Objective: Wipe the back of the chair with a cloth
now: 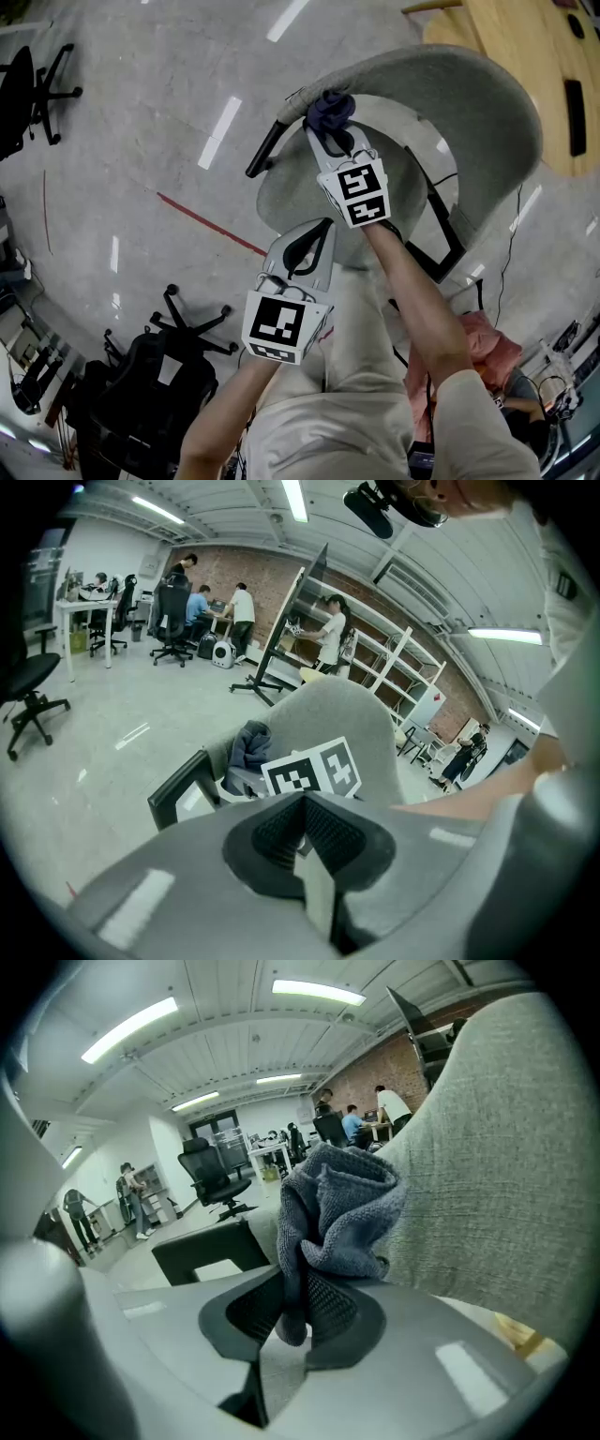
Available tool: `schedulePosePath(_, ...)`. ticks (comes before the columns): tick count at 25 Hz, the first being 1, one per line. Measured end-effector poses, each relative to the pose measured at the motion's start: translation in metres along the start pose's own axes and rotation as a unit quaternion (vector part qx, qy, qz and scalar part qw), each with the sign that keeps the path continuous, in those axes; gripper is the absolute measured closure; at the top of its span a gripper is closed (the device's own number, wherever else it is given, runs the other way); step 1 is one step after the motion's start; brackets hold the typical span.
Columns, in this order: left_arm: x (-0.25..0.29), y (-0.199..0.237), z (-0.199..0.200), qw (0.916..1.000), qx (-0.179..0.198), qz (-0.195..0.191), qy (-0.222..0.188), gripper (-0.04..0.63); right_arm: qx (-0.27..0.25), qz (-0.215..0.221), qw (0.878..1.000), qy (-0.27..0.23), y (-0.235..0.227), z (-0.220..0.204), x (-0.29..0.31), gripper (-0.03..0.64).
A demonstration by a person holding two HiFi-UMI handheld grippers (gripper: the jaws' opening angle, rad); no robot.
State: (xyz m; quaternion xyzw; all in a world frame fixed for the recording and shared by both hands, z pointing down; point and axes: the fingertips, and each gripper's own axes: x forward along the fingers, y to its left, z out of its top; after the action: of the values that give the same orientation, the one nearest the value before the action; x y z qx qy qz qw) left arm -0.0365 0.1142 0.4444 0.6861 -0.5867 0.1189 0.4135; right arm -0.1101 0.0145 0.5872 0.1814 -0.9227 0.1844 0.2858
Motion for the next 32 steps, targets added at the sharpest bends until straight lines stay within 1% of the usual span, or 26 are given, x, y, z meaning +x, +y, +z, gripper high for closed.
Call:
schedulePosePath(4,-0.006,-0.003,-0.003,1.0,0.0,-0.005,0.001,0.595,-0.016,0.056,0.998,0.004,0.025,0.002,-0.004,0.54)
schedulePosePath(7,-0.011,-0.007,-0.005,0.9999,0.004,-0.009,0.0,0.595,-0.035,0.106,0.994,0.006,0.056,0.004,-0.007,0.54)
schedulePosePath(8,-0.013,-0.008,-0.006,0.9999,0.006,-0.011,-0.002,0.595,-0.039,0.114,0.993,0.007,0.063,0.005,-0.008,0.54)
schedulePosePath(10,-0.018,-0.01,-0.006,0.9999,0.01,-0.014,-0.003,0.595,-0.034,0.113,0.993,0.003,0.066,0.004,-0.013,0.54)
schedulePosePath(13,-0.029,-0.011,-0.007,0.9996,0.022,-0.018,-0.007,0.595,-0.006,0.078,0.997,-0.011,0.052,0.003,-0.028,0.54)
schedulePosePath(17,-0.044,-0.012,-0.017,0.9991,0.033,-0.027,0.0,0.595,0.042,0.008,0.998,-0.037,0.028,0.005,-0.058,0.54)
schedulePosePath(20,-0.056,-0.016,-0.024,0.9983,0.044,-0.037,0.006,0.595,0.073,-0.026,0.995,-0.057,0.017,0.007,-0.084,0.54)
schedulePosePath(25,-0.069,-0.026,-0.033,0.9971,0.058,-0.048,0.007,0.595,0.096,-0.059,0.99,-0.08,0.01,0.005,-0.123,0.54)
schedulePosePath(32,-0.08,-0.041,-0.034,0.9937,0.085,-0.073,0.006,0.595,0.136,-0.121,0.978,-0.107,0.004,-0.005,-0.171,0.54)
